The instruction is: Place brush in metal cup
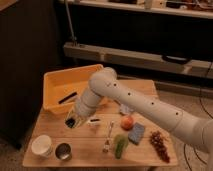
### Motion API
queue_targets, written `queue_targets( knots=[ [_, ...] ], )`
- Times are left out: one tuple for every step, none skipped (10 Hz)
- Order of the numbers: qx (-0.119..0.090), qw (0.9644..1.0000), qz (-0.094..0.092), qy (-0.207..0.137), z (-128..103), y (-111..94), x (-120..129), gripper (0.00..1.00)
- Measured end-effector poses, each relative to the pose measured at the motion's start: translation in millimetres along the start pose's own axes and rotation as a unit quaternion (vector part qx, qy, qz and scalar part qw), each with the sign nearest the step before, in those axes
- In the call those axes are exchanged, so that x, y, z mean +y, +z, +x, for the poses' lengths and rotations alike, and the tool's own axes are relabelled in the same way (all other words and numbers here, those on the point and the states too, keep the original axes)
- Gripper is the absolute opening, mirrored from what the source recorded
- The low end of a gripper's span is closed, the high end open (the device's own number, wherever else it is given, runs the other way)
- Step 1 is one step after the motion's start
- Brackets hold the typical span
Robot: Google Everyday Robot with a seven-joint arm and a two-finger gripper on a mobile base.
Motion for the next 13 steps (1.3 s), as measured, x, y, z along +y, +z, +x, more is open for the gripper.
queue_targets(
  knots=[
    [-0.01,0.9999,0.004,0.008,1.0,5.6,-3.3,0.0],
    [-0.016,0.9997,0.009,0.013,2.3,13.9,-5.7,0.0],
    [-0.02,0.9996,0.011,0.016,5.4,21.9,-7.9,0.0],
    [-0.026,0.9994,0.014,0.018,9.7,32.5,-12.7,0.0],
    [-0.029,0.9993,0.014,0.018,13.4,39.7,-15.6,0.0],
    [-0.03,0.9993,0.015,0.017,15.0,45.3,-17.8,0.0],
    [-0.031,0.9993,0.015,0.013,15.3,51.9,-21.0,0.0],
    [-0.032,0.9993,0.014,0.009,15.4,58.0,-24.5,0.0],
    [-0.035,0.9993,0.012,0.005,15.2,60.7,-26.7,0.0],
    [-0.039,0.9992,0.01,0.001,14.6,63.3,-29.6,0.0],
    [-0.043,0.9991,0.007,-0.003,13.3,65.9,-33.3,0.0],
    [-0.045,0.999,0.005,-0.004,12.5,67.5,-35.1,0.0],
    [-0.047,0.9989,0.001,-0.004,11.3,69.3,-36.8,0.0]
  ],
)
